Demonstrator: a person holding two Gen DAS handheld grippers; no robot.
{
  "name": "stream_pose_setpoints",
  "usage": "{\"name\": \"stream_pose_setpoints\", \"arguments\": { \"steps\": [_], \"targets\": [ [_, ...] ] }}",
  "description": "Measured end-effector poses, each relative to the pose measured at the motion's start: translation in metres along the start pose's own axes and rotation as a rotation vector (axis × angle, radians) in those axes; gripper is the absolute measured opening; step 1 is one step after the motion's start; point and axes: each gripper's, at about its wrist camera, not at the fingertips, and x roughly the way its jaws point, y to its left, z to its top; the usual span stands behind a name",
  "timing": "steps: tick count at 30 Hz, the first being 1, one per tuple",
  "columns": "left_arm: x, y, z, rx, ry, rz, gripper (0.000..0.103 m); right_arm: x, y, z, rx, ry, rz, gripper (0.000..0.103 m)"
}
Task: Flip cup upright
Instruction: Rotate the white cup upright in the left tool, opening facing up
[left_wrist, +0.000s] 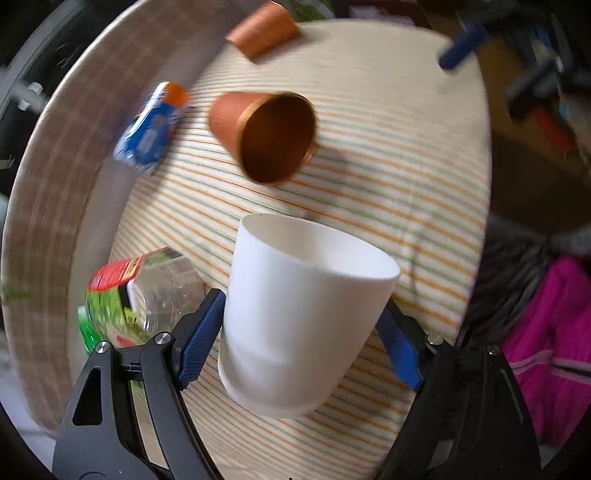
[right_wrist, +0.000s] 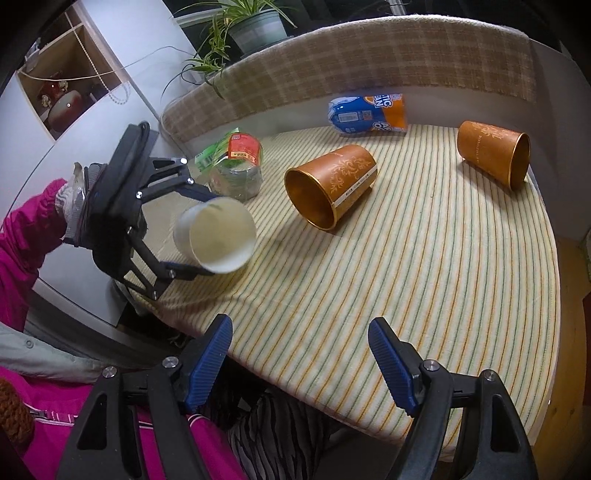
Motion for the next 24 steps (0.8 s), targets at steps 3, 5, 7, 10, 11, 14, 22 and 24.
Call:
{"name": "stream_pose_setpoints", "arguments": {
  "steps": [3,5,7,10,11,14,22,24],
  "targets": [
    [-0.009,0.009,-0.006,-0.111,-0.08,-0.018,0.082,0.0,0.004,0.003,-0.001,-0.015,0.008,0.079],
    [-0.014,0.014,-0.014,-0.207,-0.143,-0.04,0.081,0.0,0.009,0.005,-0.001,-0.025,0.019,0.079],
    [-0.017,0.016,-0.019,-0.271,-0.186,-0.043,0.081,0.001,0.012,0.006,-0.002,-0.033,0.027,0.079],
    [-0.021,0.02,-0.03,-0.373,-0.258,-0.063,0.081,0.001,0.021,0.009,-0.011,-0.048,0.036,0.079],
    [-0.023,0.021,-0.035,-0.411,-0.291,-0.059,0.08,0.0,0.022,0.009,-0.015,-0.053,0.037,0.079],
    [-0.029,0.023,-0.045,-0.514,-0.378,-0.033,0.08,-0.002,0.029,0.01,-0.013,-0.078,0.044,0.079],
    [-0.023,0.035,-0.071,-0.811,-0.535,-0.05,0.079,-0.006,0.049,0.008,0.007,-0.158,-0.015,0.079],
    [-0.021,0.037,-0.076,-0.864,-0.558,-0.04,0.079,-0.009,0.056,0.005,0.018,-0.203,-0.08,0.079]
  ]
}}
